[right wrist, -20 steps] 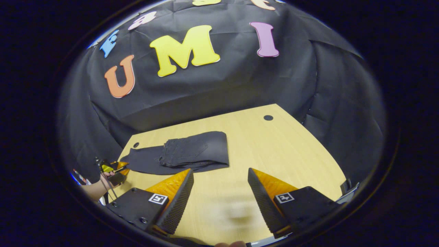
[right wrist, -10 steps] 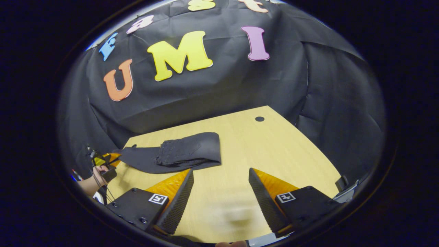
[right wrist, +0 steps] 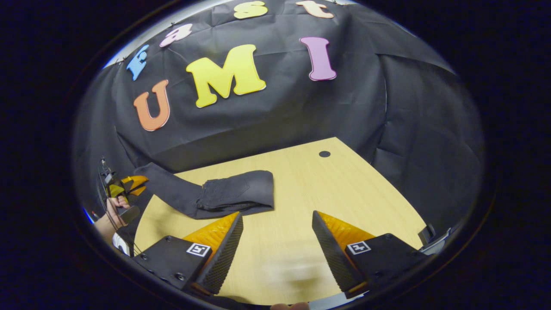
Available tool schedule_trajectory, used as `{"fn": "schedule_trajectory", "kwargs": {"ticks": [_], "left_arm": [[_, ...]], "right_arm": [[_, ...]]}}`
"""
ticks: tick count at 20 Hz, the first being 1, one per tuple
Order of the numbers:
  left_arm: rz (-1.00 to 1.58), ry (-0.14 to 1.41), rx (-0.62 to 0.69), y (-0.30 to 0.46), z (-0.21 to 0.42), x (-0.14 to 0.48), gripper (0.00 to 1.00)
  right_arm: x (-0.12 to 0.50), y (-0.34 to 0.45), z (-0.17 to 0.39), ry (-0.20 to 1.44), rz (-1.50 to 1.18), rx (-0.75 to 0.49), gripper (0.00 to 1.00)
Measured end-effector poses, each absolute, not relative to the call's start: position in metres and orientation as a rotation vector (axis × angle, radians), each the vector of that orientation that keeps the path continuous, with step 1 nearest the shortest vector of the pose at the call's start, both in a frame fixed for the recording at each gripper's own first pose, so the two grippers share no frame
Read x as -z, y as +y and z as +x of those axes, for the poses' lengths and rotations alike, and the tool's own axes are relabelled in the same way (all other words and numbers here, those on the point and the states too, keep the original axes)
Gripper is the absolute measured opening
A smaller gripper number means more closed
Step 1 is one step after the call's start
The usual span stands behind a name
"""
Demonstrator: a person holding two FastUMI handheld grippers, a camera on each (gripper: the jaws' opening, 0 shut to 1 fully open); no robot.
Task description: Grasp the waist and the cuffs of the jeans and fold them to make the two legs overlap; first hold the waist and fold one-third of the jeans toward the cuffs, then hold the cuffs and fold the remaining one-third in the same direction to finish folding.
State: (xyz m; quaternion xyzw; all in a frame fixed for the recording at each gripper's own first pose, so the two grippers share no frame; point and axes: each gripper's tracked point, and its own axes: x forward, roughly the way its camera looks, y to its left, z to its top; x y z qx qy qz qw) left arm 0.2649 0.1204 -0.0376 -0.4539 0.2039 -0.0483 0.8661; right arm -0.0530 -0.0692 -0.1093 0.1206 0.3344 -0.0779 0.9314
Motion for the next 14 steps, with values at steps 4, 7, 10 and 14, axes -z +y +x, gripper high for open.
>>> {"fn": "schedule_trajectory", "kwargs": {"ticks": [4,7,10,14], "left_arm": [[-0.800,0.420,0.182,0.066,0.261,0.006,0.09],[-0.693,0.422,0.224,0.021,0.261,-0.006,0.09],[-0.591,0.426,0.251,-0.017,0.257,-0.007,0.09],[-0.474,0.438,0.271,-0.061,0.257,0.004,0.09]], "right_arm": [[0.109,-0.096,-0.058,0.672,0.271,0.167,0.94],[0.110,-0.115,-0.060,0.664,0.296,0.185,0.99],[0.111,-0.135,-0.064,0.663,0.306,0.203,0.94],[0.112,-0.165,-0.072,0.663,0.307,0.236,0.94]]}}
